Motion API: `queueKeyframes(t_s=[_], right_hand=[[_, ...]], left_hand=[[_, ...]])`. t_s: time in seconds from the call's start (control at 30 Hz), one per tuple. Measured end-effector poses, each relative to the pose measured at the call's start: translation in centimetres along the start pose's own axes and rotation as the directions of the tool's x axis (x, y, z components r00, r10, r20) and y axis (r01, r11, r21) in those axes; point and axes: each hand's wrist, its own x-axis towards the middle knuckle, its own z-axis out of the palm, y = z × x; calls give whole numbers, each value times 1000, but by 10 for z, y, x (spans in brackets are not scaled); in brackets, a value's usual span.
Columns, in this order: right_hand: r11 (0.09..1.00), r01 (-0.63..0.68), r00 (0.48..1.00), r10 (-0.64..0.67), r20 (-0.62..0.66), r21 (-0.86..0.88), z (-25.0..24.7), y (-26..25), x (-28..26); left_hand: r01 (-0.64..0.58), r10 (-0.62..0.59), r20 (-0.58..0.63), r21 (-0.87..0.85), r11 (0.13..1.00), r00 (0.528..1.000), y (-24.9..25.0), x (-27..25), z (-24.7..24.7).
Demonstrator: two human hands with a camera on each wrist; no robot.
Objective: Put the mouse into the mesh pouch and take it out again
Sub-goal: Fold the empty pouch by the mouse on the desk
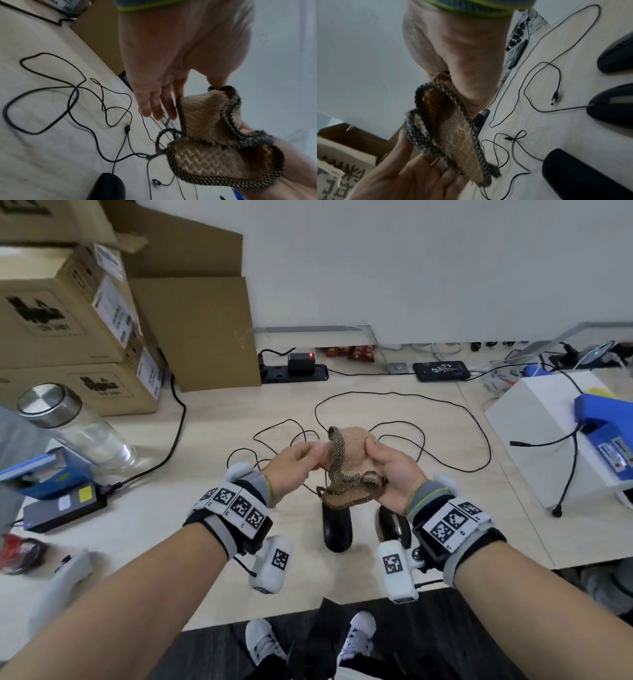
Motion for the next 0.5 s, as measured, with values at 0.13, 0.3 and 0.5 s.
queueKeyframes(t_s=[0.13, 0.3, 0.5], right_hand=[[999, 10, 1000, -10, 0, -33, 5, 2, 0], [902, 28, 990, -85, -111, -432, 9, 20, 4], [777, 144, 985, -173, 12, -613, 22, 36, 6]], left_hand=[[44, 3, 214, -217, 975, 977, 3, -14, -7], [79, -28, 159, -327, 942, 987, 10, -20, -10], [33, 11, 123, -349, 937, 992, 18, -26, -15]])
